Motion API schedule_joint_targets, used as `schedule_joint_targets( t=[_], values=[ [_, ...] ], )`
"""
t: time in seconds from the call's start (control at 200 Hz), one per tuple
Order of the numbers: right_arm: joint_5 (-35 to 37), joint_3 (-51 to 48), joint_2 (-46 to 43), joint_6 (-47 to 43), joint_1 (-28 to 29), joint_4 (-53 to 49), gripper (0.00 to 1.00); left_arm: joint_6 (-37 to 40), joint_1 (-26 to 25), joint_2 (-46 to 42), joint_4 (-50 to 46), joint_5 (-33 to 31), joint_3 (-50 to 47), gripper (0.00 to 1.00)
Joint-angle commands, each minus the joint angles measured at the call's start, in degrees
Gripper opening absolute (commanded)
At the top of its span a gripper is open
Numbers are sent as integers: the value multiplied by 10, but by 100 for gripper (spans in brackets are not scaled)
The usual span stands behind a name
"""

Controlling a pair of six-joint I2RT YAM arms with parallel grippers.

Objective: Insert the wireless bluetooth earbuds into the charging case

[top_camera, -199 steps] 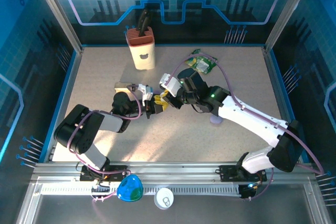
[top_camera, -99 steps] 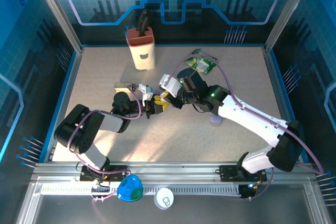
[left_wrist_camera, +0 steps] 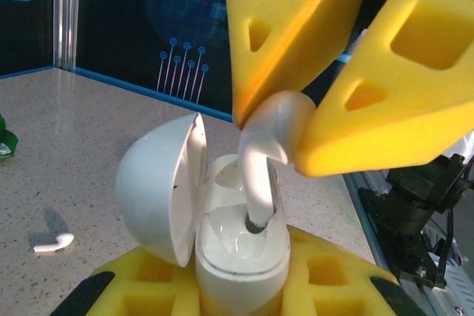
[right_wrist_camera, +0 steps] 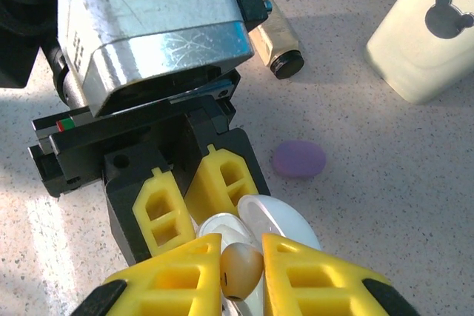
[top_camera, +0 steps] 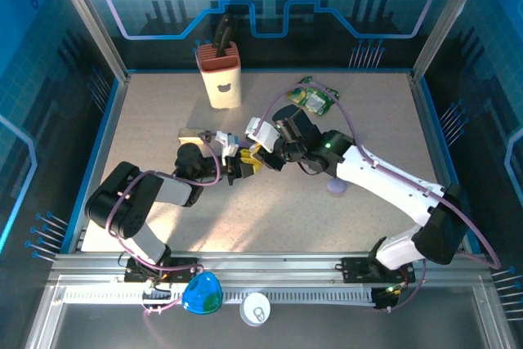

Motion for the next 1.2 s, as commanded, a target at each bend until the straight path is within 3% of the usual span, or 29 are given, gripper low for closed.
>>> schedule_joint_targets(
  t=[0.0,0.91,1.196],
  values=[
    [10,22,9,-18,9,-35,19,-3,6,2,20,15,14,12],
    [61,60,22,-61,8,-68,19,-5,6,8,20,17,21,12],
    [36,63,17,-58,8,-77,19,-6,6,10,19,19,22,12]
  ],
)
